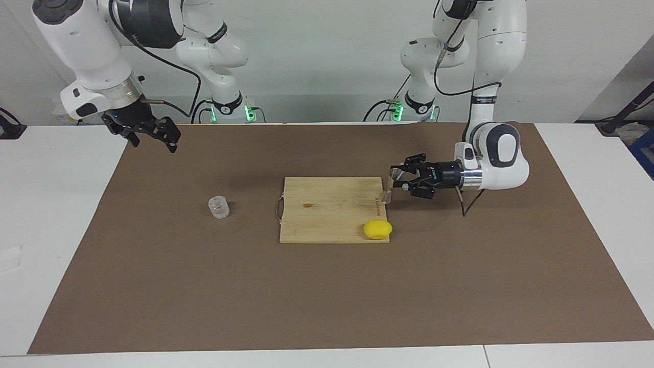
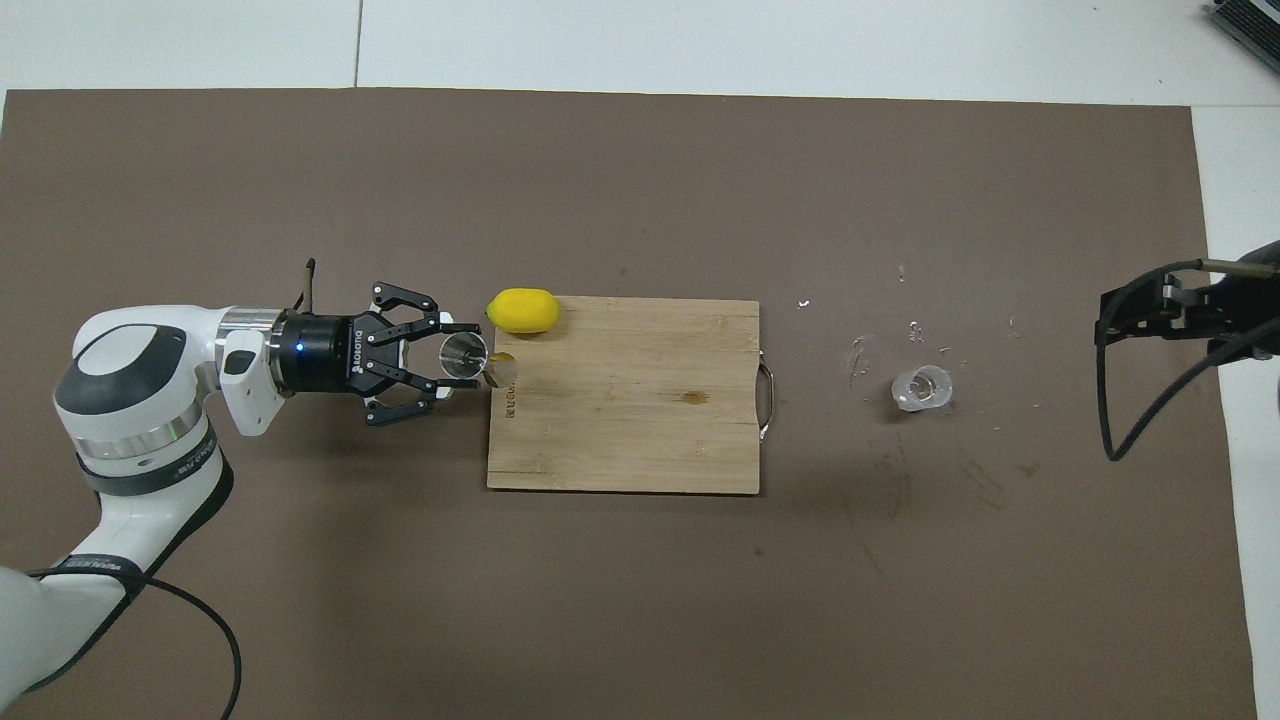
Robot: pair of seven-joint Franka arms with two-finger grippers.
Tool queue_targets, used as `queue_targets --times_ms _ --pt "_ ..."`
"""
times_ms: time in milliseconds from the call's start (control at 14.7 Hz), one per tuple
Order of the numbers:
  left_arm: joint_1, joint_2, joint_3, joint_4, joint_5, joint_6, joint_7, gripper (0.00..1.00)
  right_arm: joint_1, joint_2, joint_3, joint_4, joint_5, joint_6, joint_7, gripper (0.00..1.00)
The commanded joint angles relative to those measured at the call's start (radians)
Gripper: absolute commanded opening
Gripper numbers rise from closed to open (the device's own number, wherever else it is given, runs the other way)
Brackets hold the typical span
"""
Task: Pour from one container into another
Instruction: 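Carry the cup onto the cutting board while the right gripper moves out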
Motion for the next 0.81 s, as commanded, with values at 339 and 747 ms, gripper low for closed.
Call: queue_targets --times_ms 339,747 --pt "-0.303 -0.105 0.014 -0.083 -0.337 0.362 -0.006 0.5 -0.005 -0.018 0.006 -0.057 0.109 0.081 0.448 0.93" --pt "-0.521 -0.092 0.014 -0.081 -0.634 0.617 0.155 0.51 -0.005 -0.003 0.006 -0.135 0.176 0.152 0.792 0.92"
